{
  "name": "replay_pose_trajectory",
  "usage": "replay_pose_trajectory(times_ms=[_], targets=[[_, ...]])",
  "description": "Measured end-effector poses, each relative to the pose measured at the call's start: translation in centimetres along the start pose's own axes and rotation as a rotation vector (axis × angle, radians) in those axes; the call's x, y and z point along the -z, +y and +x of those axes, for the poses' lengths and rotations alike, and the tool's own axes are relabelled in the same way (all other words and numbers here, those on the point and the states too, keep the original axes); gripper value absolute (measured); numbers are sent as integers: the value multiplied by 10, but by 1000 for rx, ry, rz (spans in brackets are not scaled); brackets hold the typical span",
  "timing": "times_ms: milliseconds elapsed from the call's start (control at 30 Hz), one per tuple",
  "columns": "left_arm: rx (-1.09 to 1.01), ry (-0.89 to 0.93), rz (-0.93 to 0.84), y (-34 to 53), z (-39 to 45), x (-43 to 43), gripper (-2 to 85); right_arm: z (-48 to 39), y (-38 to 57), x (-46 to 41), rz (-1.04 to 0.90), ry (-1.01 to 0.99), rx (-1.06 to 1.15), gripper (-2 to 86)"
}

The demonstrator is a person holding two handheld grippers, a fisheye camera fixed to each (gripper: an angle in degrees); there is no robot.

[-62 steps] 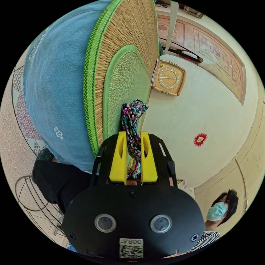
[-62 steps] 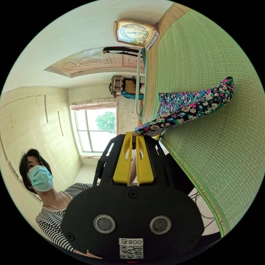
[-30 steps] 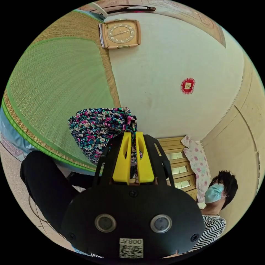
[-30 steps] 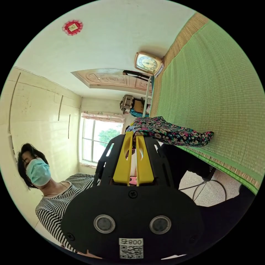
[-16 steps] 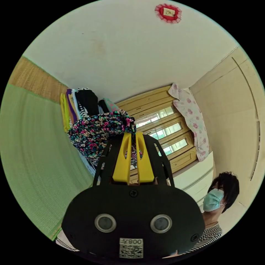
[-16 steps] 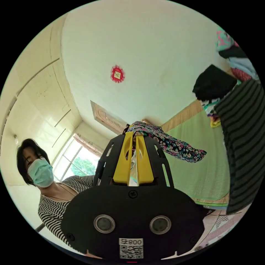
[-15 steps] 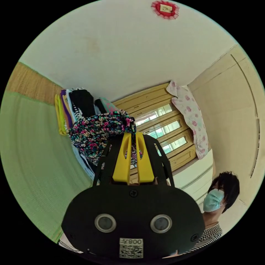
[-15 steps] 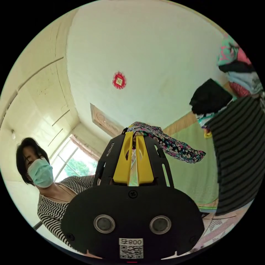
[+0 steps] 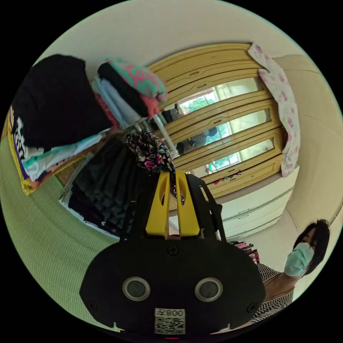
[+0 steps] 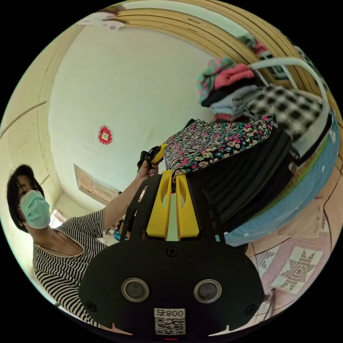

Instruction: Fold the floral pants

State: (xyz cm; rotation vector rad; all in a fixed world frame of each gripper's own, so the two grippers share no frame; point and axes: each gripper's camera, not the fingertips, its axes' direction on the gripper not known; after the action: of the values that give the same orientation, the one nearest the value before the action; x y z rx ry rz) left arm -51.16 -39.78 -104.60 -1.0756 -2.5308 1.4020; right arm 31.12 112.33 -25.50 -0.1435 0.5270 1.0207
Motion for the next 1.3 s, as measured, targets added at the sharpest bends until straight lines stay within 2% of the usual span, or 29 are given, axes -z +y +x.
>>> replay_pose_trajectory(times_ms=[67,133,200,367,667,767,833,900,1000,1167,1300], targets=[[85,-46,-74,-4,-37,-29,31,43,31,-16,-40,-9,-117,12],[108,84,-10,-10,-66,-48,31,68,56,-30,-71,-19,-169,12],[91,95,-16,-21,-74,-62,31,86,80,-42,-75,-89,-211,13],[12,33,-51,-54,-73,-96,29,92,99,-38,-29,-88,-192,14],[-69,-55,125,-86,-60,-117,8,95,144,-15,57,-104,-236,8],[-152,-110,126,-107,-43,-136,3,78,144,1,86,-17,-190,4],[-206,-214,74,-124,-34,-161,3,61,130,8,99,67,-120,4],[-223,-299,19,-135,-35,-184,2,38,102,9,76,175,-23,3],[-195,-435,-45,-145,-48,-214,1,11,88,1,-8,230,67,3],[-190,-382,-8,-148,-64,-229,0,1,126,-10,-147,142,102,2],[-225,-424,-24,-151,-61,-245,0,-9,128,0,-109,82,147,0]])
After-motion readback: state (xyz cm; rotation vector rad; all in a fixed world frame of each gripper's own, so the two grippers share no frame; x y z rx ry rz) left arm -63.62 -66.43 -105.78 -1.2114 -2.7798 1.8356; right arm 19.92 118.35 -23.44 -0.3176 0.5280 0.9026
